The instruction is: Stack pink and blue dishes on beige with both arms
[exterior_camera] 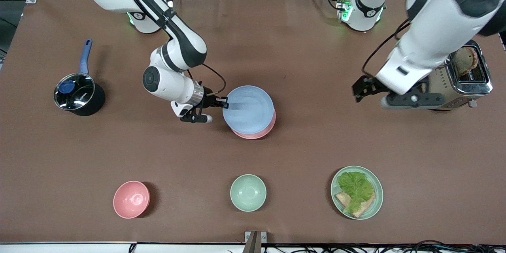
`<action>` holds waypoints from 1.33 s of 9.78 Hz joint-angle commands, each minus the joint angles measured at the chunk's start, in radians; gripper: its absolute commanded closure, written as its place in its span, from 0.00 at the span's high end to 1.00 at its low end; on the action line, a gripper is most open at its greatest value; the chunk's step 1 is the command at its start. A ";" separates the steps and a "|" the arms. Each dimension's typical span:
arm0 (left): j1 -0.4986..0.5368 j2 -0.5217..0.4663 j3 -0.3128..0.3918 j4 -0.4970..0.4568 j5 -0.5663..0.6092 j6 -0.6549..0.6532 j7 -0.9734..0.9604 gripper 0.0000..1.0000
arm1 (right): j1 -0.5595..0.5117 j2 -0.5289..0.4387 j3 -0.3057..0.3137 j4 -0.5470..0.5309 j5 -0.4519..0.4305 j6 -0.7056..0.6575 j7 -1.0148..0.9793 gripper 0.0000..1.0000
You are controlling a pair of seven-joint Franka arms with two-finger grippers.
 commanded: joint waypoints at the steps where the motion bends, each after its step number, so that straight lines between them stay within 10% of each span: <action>1: 0.002 -0.101 0.091 -0.051 -0.057 -0.059 0.156 1.00 | 0.005 0.019 0.008 -0.008 -0.007 0.034 0.013 0.09; 4: 0.040 -0.171 0.122 -0.039 -0.047 -0.144 0.224 1.00 | 0.005 0.039 0.006 -0.011 -0.021 0.037 0.007 0.41; 6: 0.031 -0.143 0.125 0.068 -0.004 -0.225 0.221 1.00 | -0.006 0.015 0.005 -0.013 -0.021 0.021 0.001 1.00; 8: 0.029 -0.119 0.126 0.113 0.016 -0.257 0.216 1.00 | -0.035 -0.098 -0.011 -0.013 -0.044 -0.067 0.004 1.00; 13: 0.031 -0.117 0.166 0.067 0.004 -0.247 0.224 1.00 | -0.165 -0.443 -0.157 0.073 -0.495 -0.536 0.130 1.00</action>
